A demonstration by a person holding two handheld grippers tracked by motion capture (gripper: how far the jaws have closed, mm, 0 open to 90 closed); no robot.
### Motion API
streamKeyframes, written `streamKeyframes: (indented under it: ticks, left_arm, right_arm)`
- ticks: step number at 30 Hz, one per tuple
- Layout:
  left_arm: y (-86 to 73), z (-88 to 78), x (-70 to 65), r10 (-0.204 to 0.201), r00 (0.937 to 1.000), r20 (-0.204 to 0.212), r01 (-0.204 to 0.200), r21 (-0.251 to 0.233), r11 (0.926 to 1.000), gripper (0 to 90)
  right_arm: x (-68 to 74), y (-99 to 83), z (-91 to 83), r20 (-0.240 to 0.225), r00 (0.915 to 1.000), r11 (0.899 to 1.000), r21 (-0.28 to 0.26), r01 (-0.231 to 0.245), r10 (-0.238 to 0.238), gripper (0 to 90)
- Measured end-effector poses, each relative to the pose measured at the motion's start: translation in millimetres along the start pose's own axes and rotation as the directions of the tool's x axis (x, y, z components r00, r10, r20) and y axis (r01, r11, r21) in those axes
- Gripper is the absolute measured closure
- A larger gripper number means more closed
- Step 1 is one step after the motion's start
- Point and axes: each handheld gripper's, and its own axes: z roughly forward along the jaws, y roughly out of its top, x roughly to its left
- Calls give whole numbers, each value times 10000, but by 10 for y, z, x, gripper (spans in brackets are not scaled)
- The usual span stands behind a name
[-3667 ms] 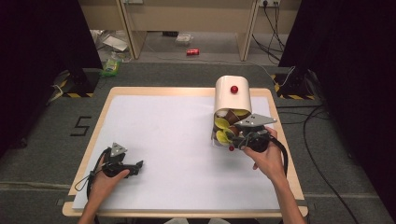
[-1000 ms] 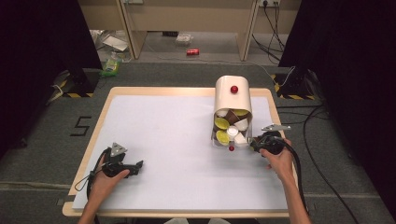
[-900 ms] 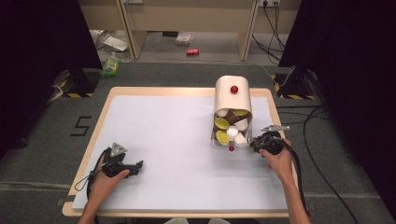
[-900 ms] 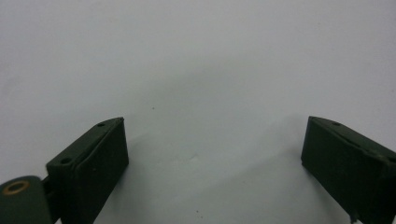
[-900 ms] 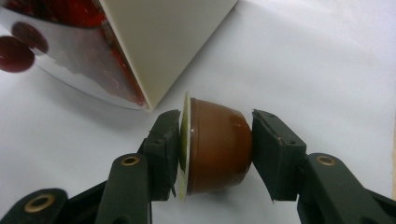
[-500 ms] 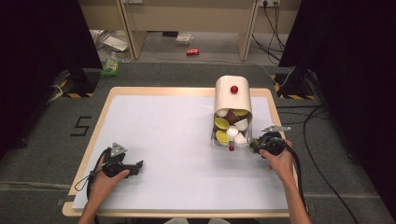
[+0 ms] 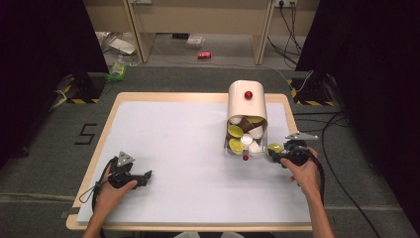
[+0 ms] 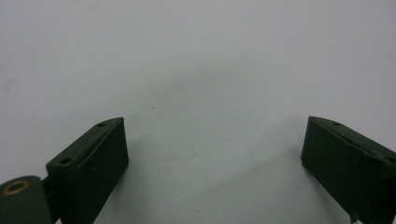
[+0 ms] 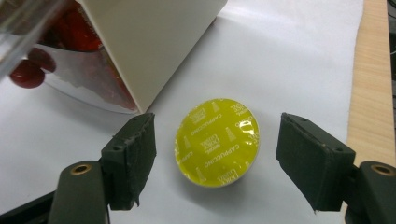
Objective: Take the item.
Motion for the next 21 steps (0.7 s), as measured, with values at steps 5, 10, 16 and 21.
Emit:
streamKeyframes:
  ticks: [5,10,16,21]
  left_arm:
    - [0,0,0,3,10000,4,-3,3,10000,66]
    - [0,0,0,2,10000,3,-2,0,10000,66]
    - [0,0,1,5,10000,2,-5,3,10000,66]
    - [0,0,1,4,10000,5,-4,2,10000,66]
  right_arm:
    - [13,-34,-79,23,10000,10000,-59,53,-53,288]
    - [28,-72,-139,-4,10000,9999,-76,97,-97,286]
    - [50,-90,-173,-29,10000,9999,-116,89,-89,284]
    - [74,-107,-194,-63,9999,9999,-130,91,-91,281]
